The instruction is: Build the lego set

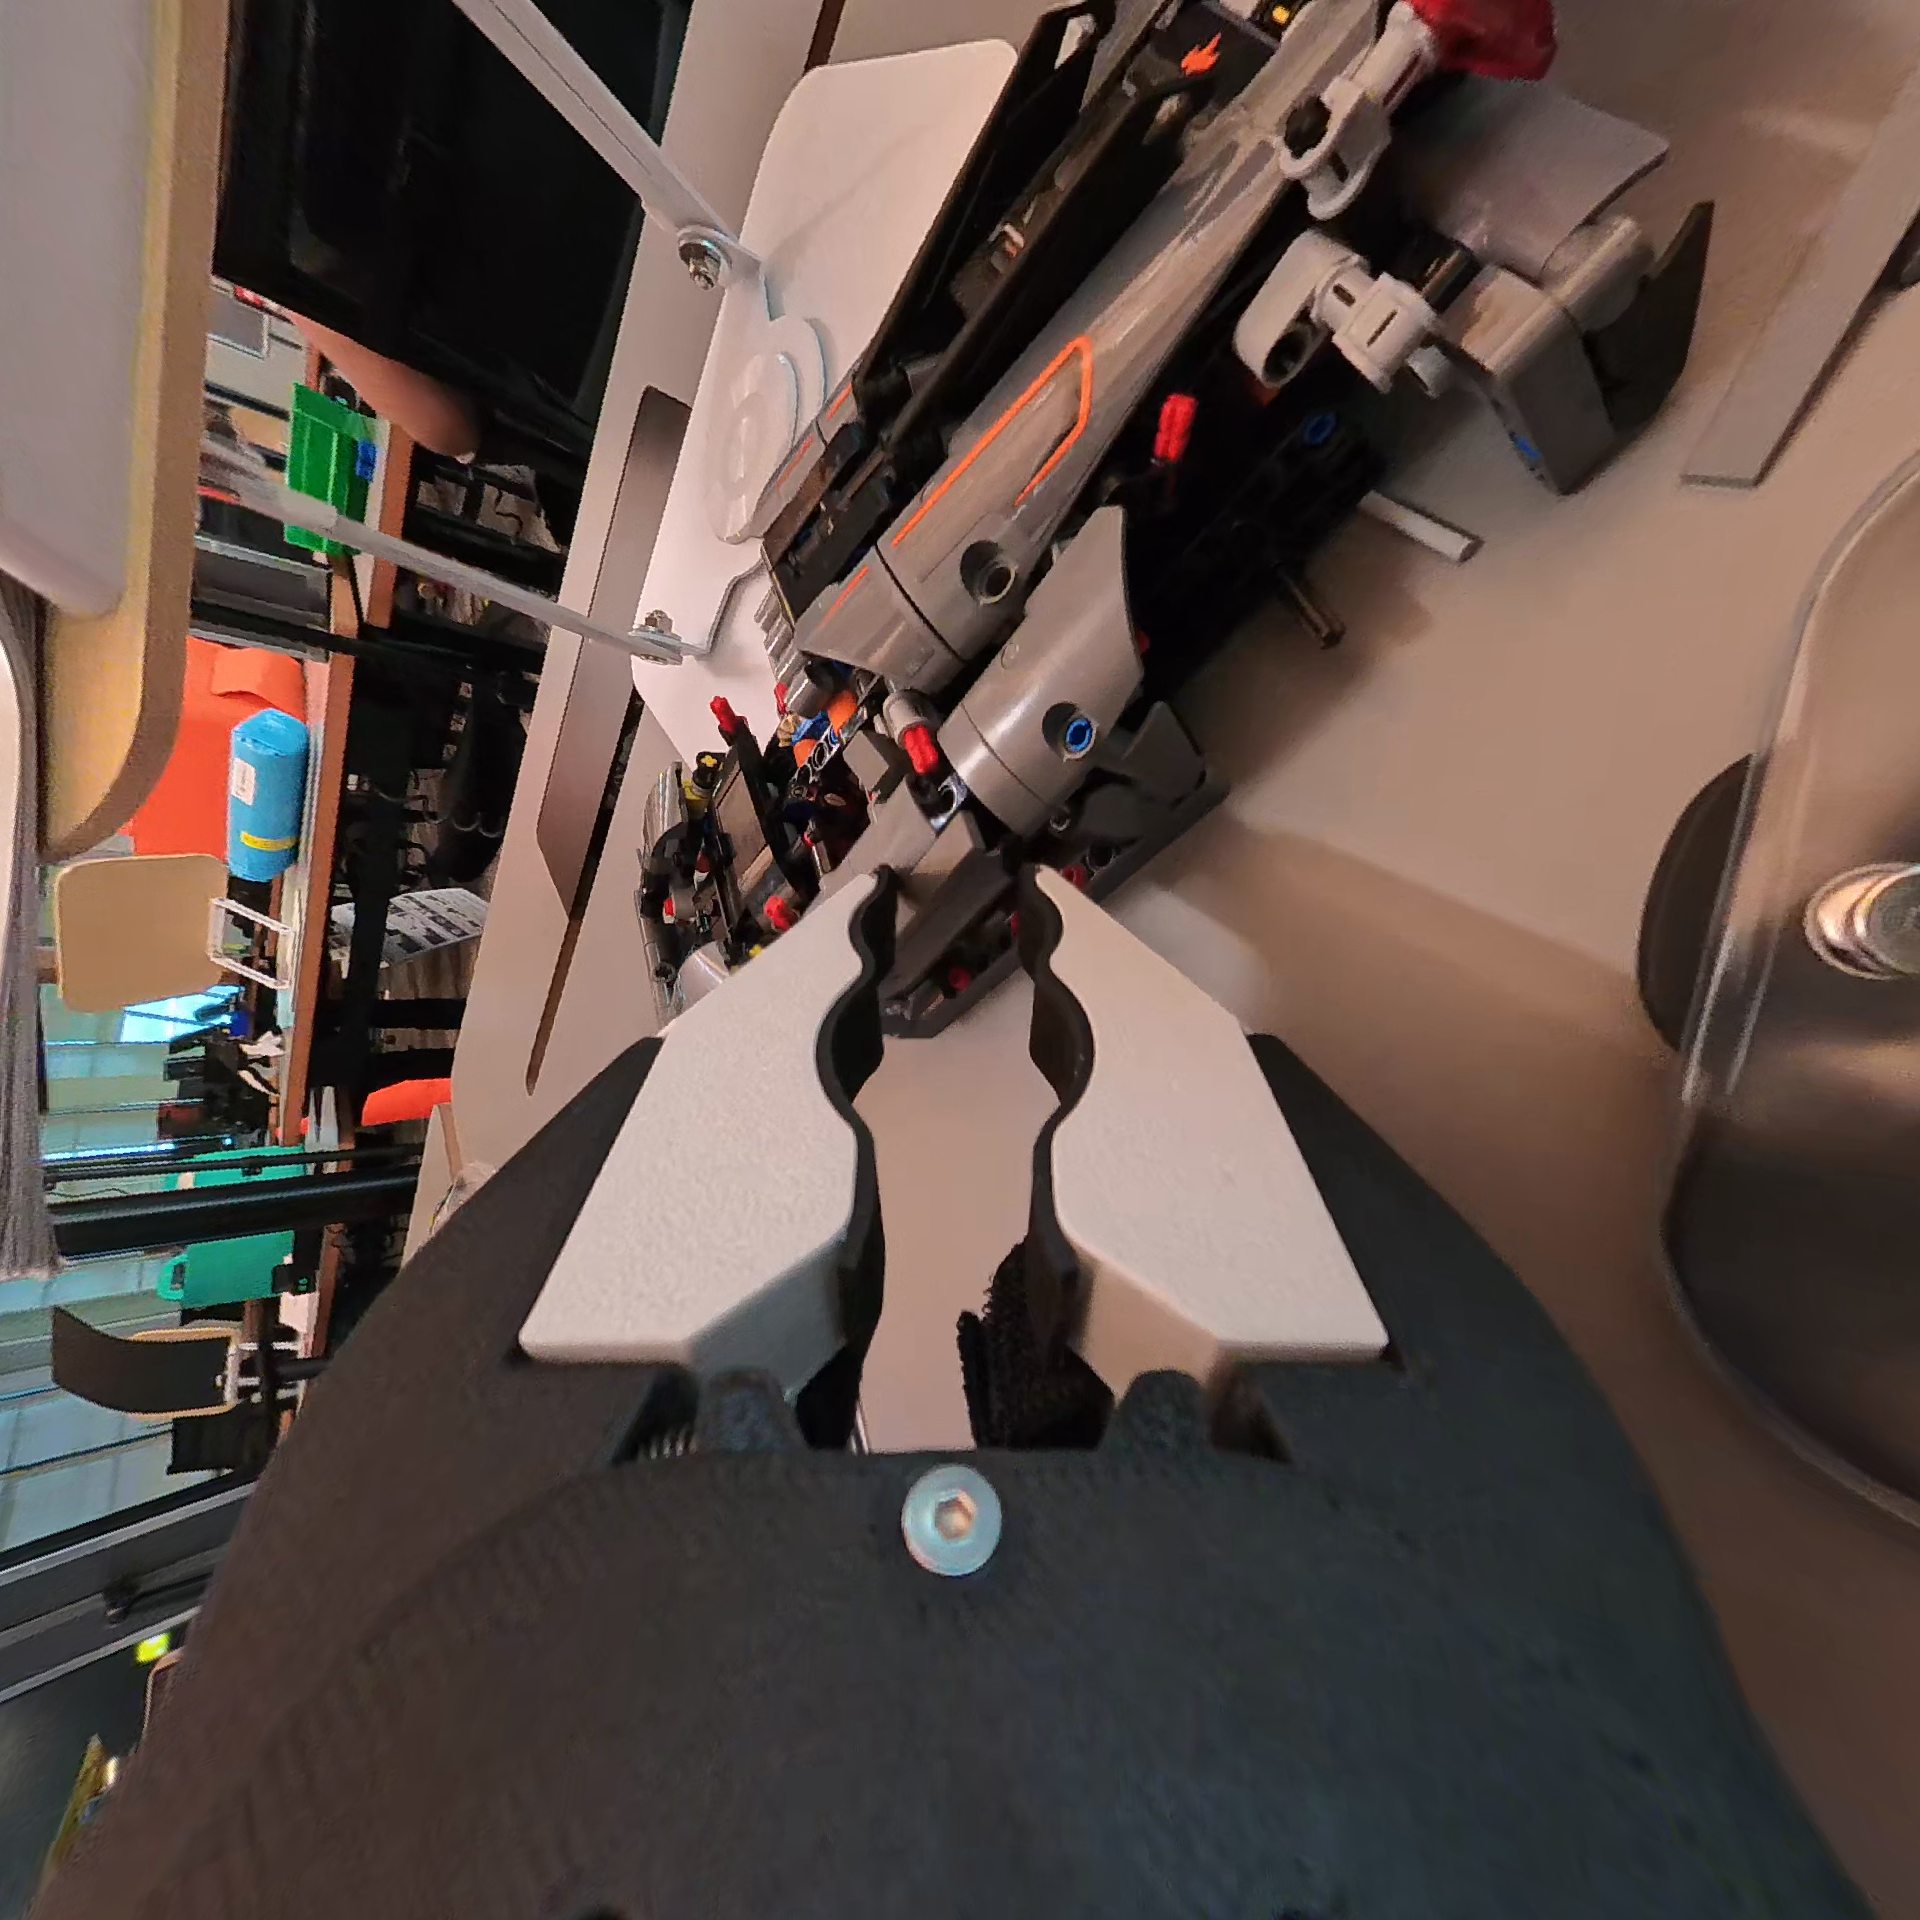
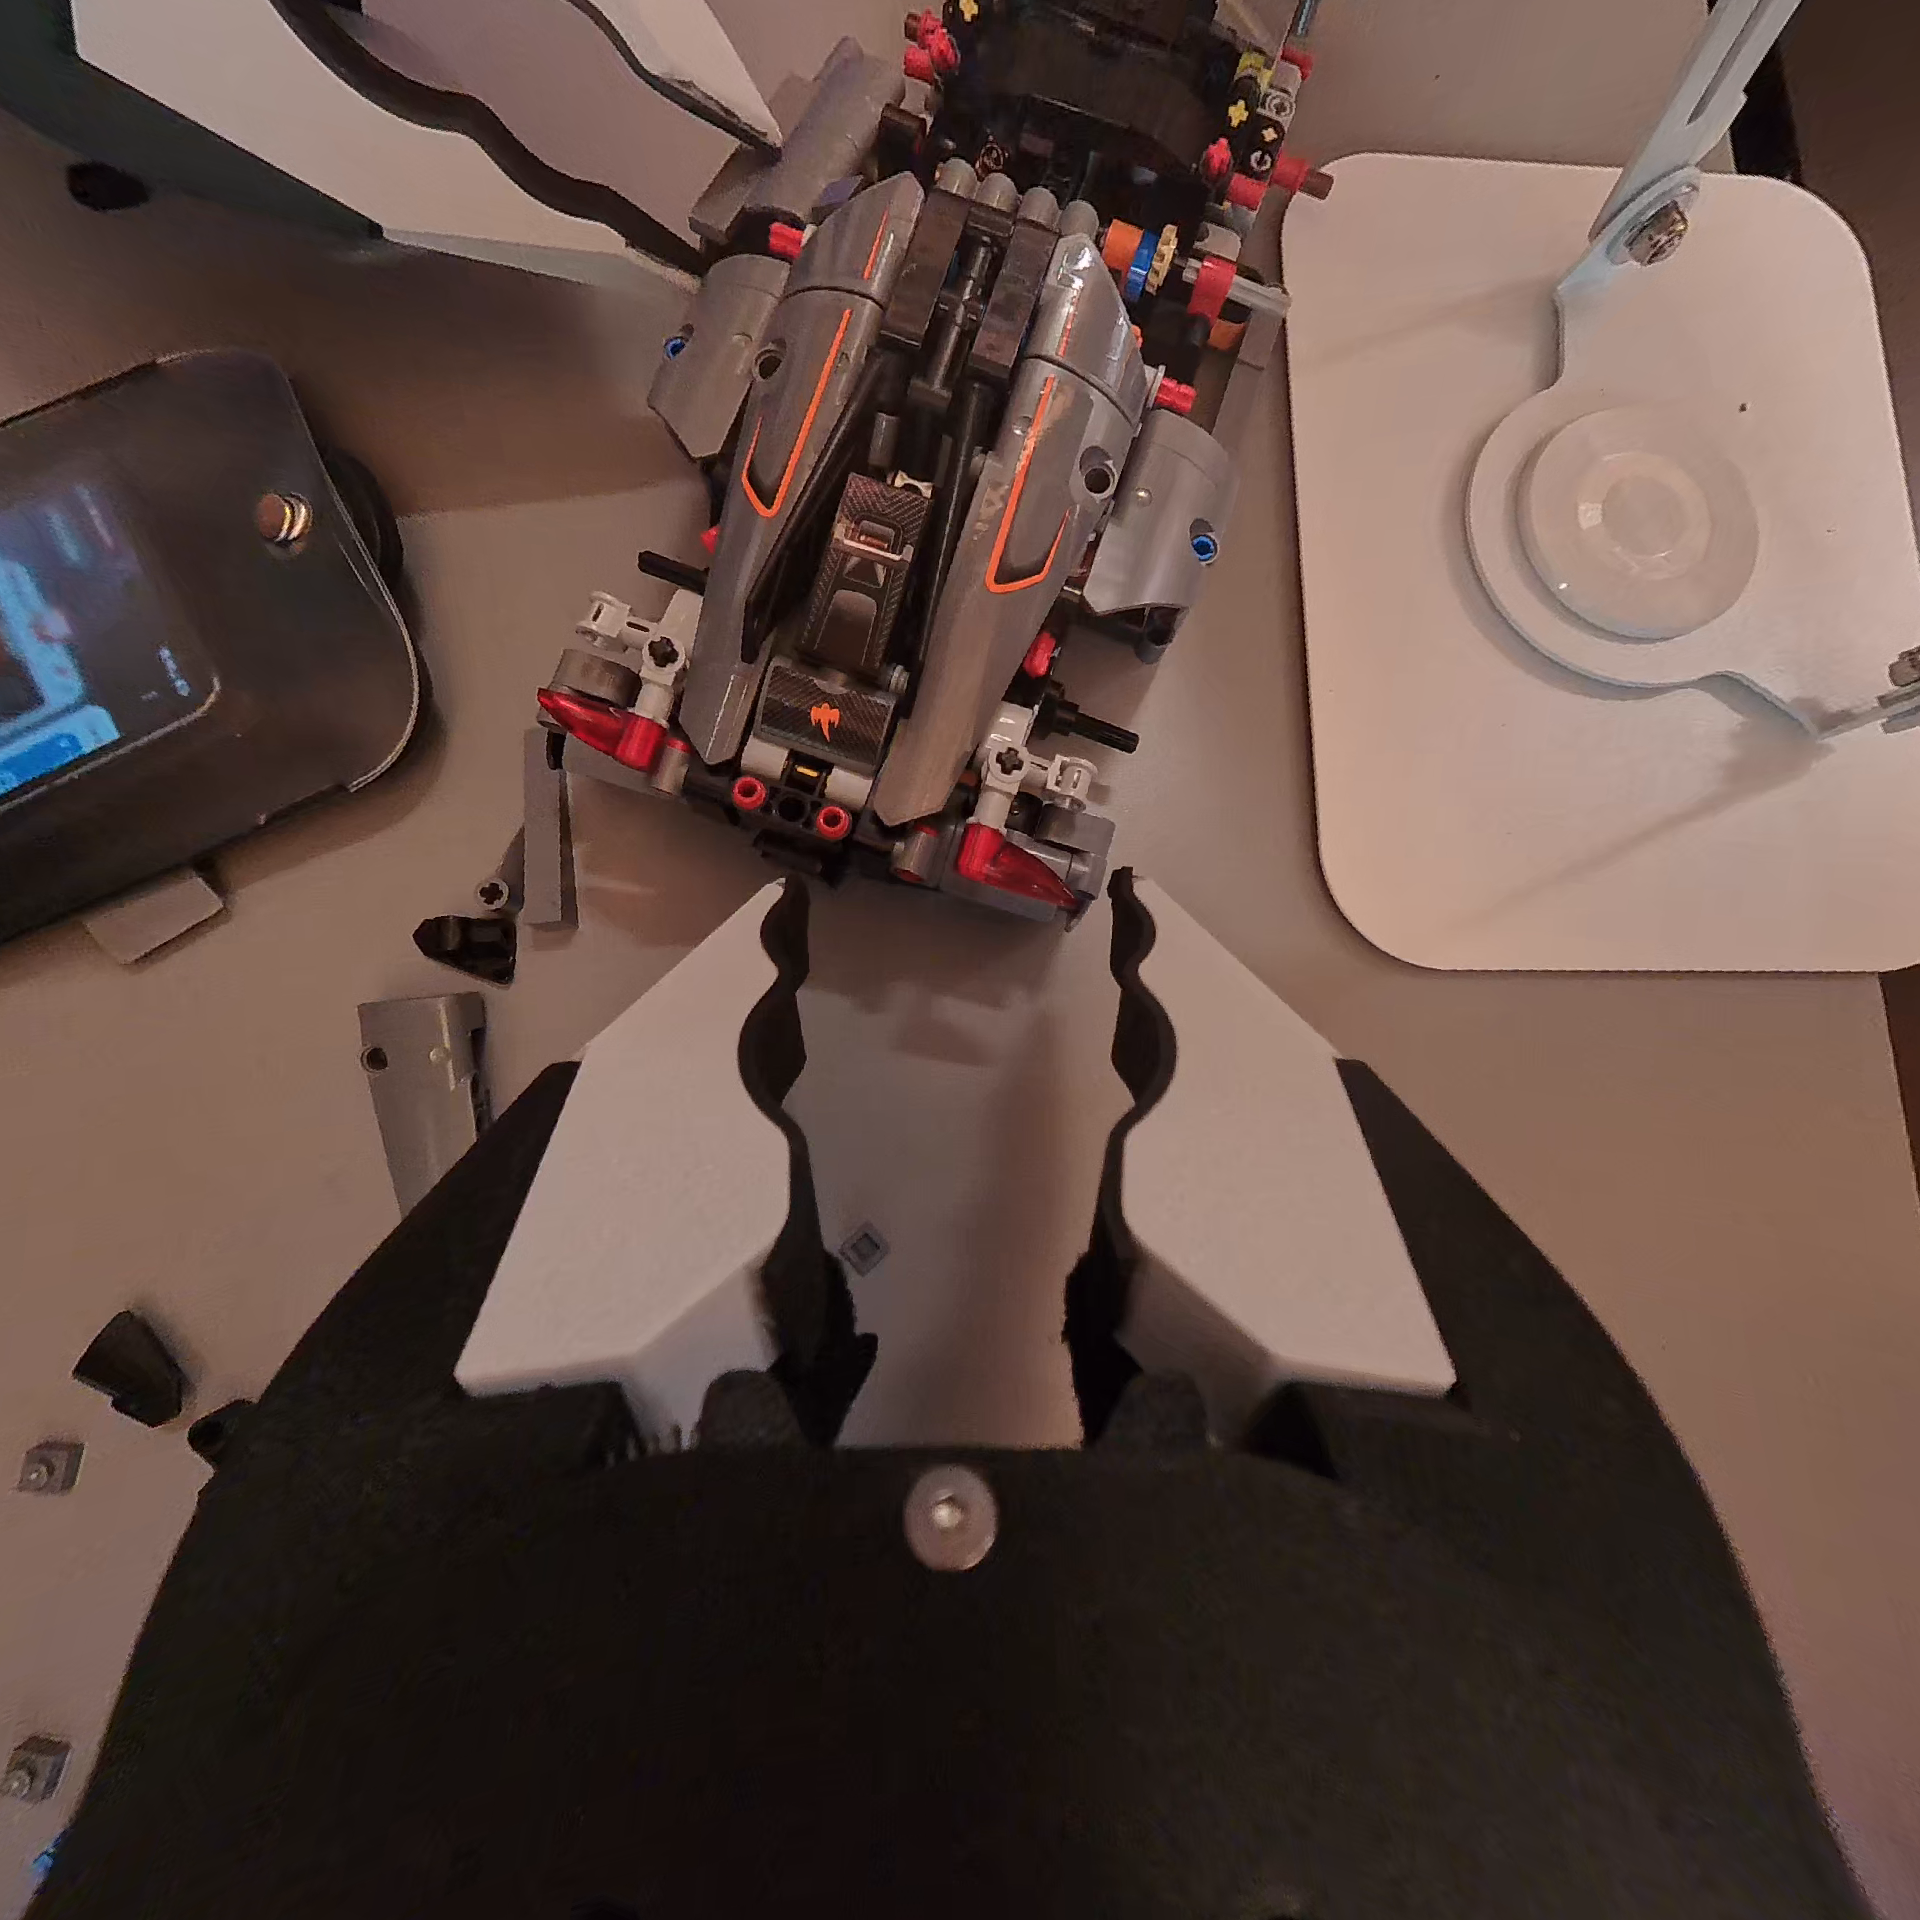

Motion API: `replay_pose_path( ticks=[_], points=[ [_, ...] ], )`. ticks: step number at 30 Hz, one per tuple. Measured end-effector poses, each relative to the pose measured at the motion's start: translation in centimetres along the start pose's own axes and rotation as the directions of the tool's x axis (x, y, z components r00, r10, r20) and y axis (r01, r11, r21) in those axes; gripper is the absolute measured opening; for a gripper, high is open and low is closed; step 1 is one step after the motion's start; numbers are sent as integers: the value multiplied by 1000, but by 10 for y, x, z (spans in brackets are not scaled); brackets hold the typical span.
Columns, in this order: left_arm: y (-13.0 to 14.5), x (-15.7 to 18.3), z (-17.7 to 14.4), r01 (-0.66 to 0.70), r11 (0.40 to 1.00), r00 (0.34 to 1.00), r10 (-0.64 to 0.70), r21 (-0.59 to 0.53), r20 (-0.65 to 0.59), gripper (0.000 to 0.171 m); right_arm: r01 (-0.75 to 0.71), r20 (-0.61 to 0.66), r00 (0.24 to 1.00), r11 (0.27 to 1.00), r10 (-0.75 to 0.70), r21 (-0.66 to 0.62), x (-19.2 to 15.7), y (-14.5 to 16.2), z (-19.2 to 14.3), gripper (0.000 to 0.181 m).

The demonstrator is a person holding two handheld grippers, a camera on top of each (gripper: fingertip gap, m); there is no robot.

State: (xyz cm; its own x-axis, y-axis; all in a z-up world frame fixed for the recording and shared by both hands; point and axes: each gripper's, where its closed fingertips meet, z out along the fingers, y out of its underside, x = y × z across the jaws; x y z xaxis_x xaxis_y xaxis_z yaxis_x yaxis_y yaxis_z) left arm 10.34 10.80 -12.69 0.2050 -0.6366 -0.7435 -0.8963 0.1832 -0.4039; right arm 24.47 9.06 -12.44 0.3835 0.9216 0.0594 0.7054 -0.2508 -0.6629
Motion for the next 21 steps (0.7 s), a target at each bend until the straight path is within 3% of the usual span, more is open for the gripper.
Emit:
replay_pose_path(
  ticks=[9,17,21],
  points=[
    [2,-2,-1,-31,999,1000,31,12,-5,16,-18,8,1000,1000,18,6,1,1,1,57],
    [0,2,1,-82,995,996,83,52,-17,29,-32,11,999,999,32,11,2,1,0,57],
    [2,4,2,-100,994,994,102,47,-33,19,-30,17,999,1000,30,4,0,3,2,57]
  ],
)
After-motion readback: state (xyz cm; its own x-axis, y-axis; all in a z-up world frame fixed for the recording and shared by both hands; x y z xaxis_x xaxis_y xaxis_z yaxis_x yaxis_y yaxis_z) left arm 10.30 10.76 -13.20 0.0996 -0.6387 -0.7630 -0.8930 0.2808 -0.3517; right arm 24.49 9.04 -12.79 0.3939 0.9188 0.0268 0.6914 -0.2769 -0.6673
